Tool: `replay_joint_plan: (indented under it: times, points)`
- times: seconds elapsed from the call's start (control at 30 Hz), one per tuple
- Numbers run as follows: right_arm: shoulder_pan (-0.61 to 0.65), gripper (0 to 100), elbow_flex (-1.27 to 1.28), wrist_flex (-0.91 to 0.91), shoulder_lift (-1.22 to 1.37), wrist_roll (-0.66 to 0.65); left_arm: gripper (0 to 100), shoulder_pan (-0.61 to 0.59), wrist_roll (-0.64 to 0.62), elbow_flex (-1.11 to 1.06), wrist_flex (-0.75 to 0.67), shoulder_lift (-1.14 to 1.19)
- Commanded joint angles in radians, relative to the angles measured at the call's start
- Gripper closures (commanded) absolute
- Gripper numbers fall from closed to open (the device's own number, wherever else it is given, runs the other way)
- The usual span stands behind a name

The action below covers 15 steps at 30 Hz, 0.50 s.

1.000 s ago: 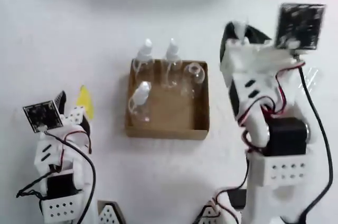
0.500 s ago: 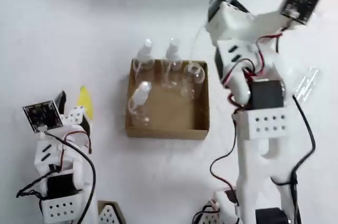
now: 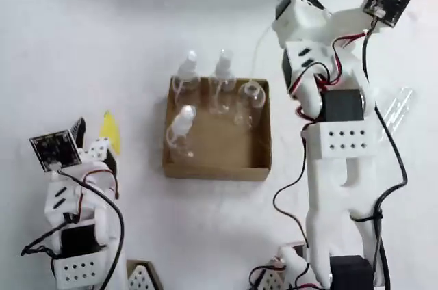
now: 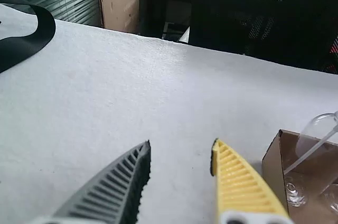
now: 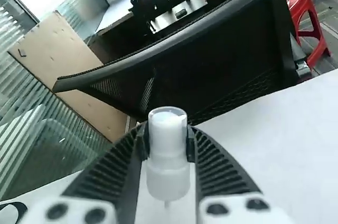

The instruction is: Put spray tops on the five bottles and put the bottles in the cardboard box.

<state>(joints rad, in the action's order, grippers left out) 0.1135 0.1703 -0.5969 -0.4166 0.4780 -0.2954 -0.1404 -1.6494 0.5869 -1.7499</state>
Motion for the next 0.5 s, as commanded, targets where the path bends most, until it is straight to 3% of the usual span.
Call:
replay_joint_plan:
  times: [0.0, 0.27, 0.47]
  points:
    - [-0.002, 98.3, 0.049, 0.056, -0.019, -0.005, 82, 0.008, 0.009, 0.012, 0.000, -0.016]
    - [0.053, 98.3, 0.347, 0.326, -0.234, -0.178, 82, 0.008, 0.009, 0.012, 0.000, -0.016]
    - [0.059, 98.3, 0.351, 0.340, -0.237, -0.186, 82, 0.008, 0.009, 0.012, 0.000, -0.016]
